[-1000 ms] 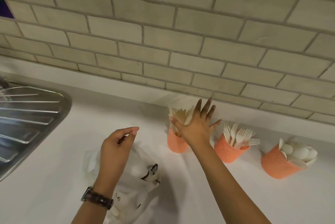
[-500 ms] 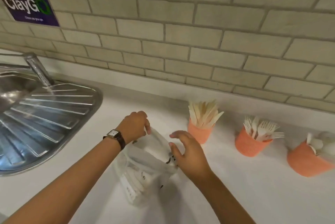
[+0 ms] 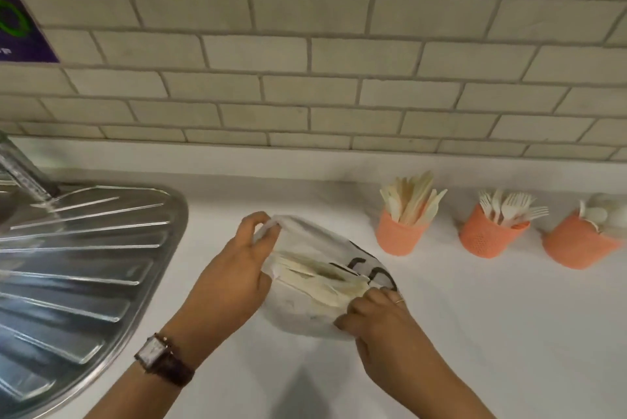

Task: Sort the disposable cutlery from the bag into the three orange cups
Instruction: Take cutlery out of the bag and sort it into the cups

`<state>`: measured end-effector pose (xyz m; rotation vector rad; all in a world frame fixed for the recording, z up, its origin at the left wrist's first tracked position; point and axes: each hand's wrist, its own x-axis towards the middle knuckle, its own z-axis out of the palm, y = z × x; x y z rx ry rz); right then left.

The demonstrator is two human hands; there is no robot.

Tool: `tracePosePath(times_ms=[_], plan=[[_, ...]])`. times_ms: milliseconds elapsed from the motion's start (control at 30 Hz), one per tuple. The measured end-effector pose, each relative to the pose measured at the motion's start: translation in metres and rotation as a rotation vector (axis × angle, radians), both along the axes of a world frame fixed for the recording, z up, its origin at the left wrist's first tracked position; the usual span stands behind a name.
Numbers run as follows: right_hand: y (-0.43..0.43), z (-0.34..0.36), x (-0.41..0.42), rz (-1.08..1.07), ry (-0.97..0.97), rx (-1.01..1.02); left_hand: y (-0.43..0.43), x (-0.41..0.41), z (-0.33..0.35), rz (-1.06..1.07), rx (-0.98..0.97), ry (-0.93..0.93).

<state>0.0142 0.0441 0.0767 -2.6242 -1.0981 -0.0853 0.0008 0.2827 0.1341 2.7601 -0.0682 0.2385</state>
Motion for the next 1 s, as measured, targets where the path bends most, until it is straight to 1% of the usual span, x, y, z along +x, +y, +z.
tracePosePath(times_ms=[67, 133, 167, 233, 300, 333, 400, 433, 500, 567, 633, 700, 733, 867, 900, 933, 1000], plan=[[0.003, -0.005, -0.01, -0.094, 0.039, -0.128, -0.003, -0.018, -0.024, 0.006, -0.066, 0.105], [0.013, -0.005, -0.021, -0.135, 0.13, -0.137, -0.006, -0.026, -0.047, 0.0, -0.119, 0.165], [0.02, -0.002, -0.023, -0.156, 0.199, -0.095, -0.006, -0.028, -0.055, 0.002, -0.164, 0.172], [0.033, 0.005, -0.025, -0.23, 0.354, 0.068, -0.004, -0.028, -0.058, 0.03, -0.282, 0.168], [0.045, 0.007, -0.023, -0.287, 0.383, 0.178, -0.002, -0.025, -0.054, 0.074, -0.382, 0.136], [0.048, 0.006, -0.02, -0.305, 0.369, 0.189, -0.001, -0.023, -0.052, 0.091, -0.405, 0.121], [0.051, 0.008, -0.014, -0.314, 0.317, 0.072, 0.0, -0.019, -0.047, 0.104, -0.398, 0.111], [0.049, 0.006, -0.011, -0.299, 0.263, -0.022, 0.0, -0.017, -0.045, 0.097, -0.376, 0.113], [0.044, 0.007, -0.006, -0.255, 0.088, -0.169, 0.0, -0.014, -0.039, 0.059, -0.307, 0.123], [0.036, 0.006, 0.0, -0.259, -0.014, -0.23, 0.001, -0.012, -0.035, 0.021, -0.253, 0.129], [0.028, 0.012, 0.002, -0.291, 0.011, -0.248, 0.002, -0.011, -0.033, 0.032, -0.251, 0.134], [0.02, 0.021, 0.005, -0.318, 0.028, -0.186, 0.003, -0.012, -0.034, 0.077, -0.28, 0.146], [0.016, 0.023, 0.006, -0.337, -0.009, -0.127, 0.004, -0.013, -0.034, 0.096, -0.3, 0.148], [0.012, 0.014, -0.002, -0.443, -0.123, 0.173, 0.002, -0.019, -0.033, 0.109, -0.313, 0.149], [0.013, 0.009, -0.003, -0.505, -0.095, 0.25, 0.001, -0.019, -0.032, 0.105, -0.3, 0.156], [0.014, 0.005, -0.003, -0.586, -0.005, 0.36, 0.0, -0.021, -0.031, 0.104, -0.285, 0.165], [0.018, 0.002, 0.0, -0.69, 0.277, 0.623, -0.003, -0.023, -0.027, 0.126, -0.244, 0.159]])
